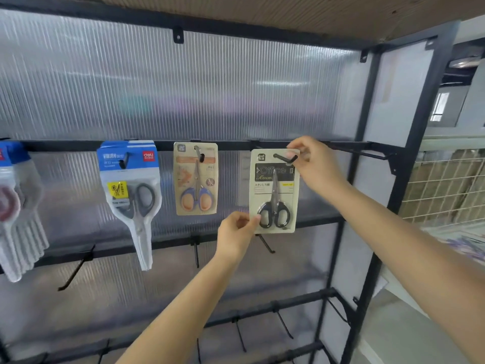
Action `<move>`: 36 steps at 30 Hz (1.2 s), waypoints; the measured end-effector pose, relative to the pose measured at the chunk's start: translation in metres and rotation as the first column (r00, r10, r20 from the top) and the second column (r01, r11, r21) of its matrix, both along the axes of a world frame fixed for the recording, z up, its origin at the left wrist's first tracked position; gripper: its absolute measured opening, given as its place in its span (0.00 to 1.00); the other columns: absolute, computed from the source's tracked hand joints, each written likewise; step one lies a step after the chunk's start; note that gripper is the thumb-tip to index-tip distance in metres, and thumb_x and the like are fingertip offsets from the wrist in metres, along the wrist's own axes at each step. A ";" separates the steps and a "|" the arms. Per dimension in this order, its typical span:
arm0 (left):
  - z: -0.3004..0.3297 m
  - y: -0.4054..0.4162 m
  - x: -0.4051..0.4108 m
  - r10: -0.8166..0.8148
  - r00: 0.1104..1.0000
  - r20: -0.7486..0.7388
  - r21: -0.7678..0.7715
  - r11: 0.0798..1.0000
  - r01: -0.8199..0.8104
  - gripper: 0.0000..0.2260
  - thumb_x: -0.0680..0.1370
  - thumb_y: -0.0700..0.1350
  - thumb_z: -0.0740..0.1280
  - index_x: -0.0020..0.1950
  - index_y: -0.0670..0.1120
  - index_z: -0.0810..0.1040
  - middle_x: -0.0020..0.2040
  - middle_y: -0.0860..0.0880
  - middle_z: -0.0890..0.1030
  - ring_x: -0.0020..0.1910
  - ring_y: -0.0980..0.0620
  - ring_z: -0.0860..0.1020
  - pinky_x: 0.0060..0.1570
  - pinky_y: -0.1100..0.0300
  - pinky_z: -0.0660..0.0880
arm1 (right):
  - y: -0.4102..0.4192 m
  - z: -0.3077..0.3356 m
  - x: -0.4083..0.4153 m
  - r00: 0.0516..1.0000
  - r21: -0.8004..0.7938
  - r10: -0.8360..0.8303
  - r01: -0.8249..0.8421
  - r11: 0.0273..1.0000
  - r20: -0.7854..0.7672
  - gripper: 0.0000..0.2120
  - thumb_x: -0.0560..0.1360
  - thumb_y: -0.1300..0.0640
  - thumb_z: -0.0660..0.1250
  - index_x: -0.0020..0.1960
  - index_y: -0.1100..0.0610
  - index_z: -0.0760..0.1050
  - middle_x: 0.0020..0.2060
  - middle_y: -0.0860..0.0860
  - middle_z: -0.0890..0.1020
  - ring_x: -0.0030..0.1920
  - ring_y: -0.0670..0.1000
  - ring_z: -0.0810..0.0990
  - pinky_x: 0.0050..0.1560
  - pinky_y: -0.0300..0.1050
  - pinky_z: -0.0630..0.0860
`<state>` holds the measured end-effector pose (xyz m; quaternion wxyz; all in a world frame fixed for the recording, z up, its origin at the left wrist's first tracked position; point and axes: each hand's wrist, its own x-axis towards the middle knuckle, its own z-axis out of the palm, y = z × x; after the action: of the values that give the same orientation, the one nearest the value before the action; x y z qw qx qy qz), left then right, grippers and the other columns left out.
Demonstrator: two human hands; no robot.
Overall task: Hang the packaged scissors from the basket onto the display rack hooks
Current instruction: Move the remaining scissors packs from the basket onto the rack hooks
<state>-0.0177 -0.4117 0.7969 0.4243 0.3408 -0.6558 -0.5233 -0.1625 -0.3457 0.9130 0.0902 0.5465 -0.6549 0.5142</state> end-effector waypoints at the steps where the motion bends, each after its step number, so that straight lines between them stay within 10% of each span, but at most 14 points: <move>1: -0.001 -0.007 -0.004 0.003 1.000 0.001 -0.003 1.000 -0.003 0.08 0.76 0.48 0.68 0.43 0.44 0.77 0.41 0.48 0.80 0.47 0.46 0.80 0.56 0.48 0.77 | -0.007 0.000 -0.002 1.000 -0.008 -0.010 0.009 1.000 -0.026 0.04 0.77 0.62 0.65 0.50 0.56 0.75 0.39 0.41 0.75 0.34 0.35 0.74 0.34 0.22 0.66; 18: -0.014 -0.088 -0.054 0.016 0.999 -0.031 0.010 1.000 -0.016 0.12 0.78 0.51 0.64 0.47 0.42 0.74 0.47 0.41 0.79 0.48 0.43 0.79 0.51 0.51 0.76 | -0.087 -0.011 -0.032 0.965 0.030 -0.083 0.094 0.995 -0.250 0.17 0.79 0.53 0.62 0.66 0.57 0.71 0.54 0.49 0.75 0.48 0.46 0.75 0.53 0.41 0.73; 24: -0.008 -0.088 -0.056 0.070 0.998 0.006 -0.049 0.996 -0.069 0.08 0.80 0.49 0.62 0.48 0.44 0.74 0.40 0.50 0.76 0.39 0.55 0.73 0.36 0.65 0.67 | -0.074 -0.015 -0.027 0.956 0.124 -0.097 0.135 0.983 -0.278 0.24 0.79 0.54 0.61 0.73 0.54 0.62 0.64 0.54 0.72 0.64 0.51 0.71 0.61 0.39 0.65; 29: -0.017 -0.075 -0.057 0.134 0.990 0.033 -0.137 0.982 -0.128 0.10 0.80 0.45 0.62 0.57 0.40 0.71 0.57 0.45 0.76 0.57 0.47 0.74 0.54 0.57 0.70 | -0.035 -0.034 -0.020 0.945 0.142 -0.181 0.225 0.964 -0.272 0.25 0.79 0.54 0.61 0.74 0.55 0.61 0.67 0.55 0.70 0.66 0.54 0.70 0.65 0.46 0.67; 32: -0.031 -0.054 -0.055 0.130 0.987 0.098 -0.264 0.959 -0.101 0.26 0.79 0.42 0.63 0.73 0.34 0.58 0.74 0.38 0.59 0.74 0.41 0.57 0.73 0.49 0.57 | 0.004 -0.054 -0.019 0.911 0.221 -0.249 0.330 0.918 -0.327 0.24 0.80 0.53 0.58 0.74 0.57 0.59 0.68 0.56 0.68 0.67 0.55 0.68 0.63 0.47 0.66; 36: -0.048 -0.011 -0.043 0.303 0.944 0.131 -0.614 0.773 -0.162 0.32 0.76 0.40 0.68 0.73 0.30 0.56 0.75 0.31 0.50 0.75 0.36 0.49 0.73 0.44 0.56 | 0.060 -0.085 -0.021 0.878 0.348 -0.310 0.438 0.829 -0.366 0.24 0.81 0.53 0.57 0.74 0.59 0.58 0.69 0.56 0.67 0.65 0.55 0.70 0.61 0.46 0.67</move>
<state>-0.0605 -0.4225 0.7486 0.4951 0.3257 -0.7821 -0.1926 -0.1835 -0.2854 0.8279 0.1663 0.4824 -0.8242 0.2457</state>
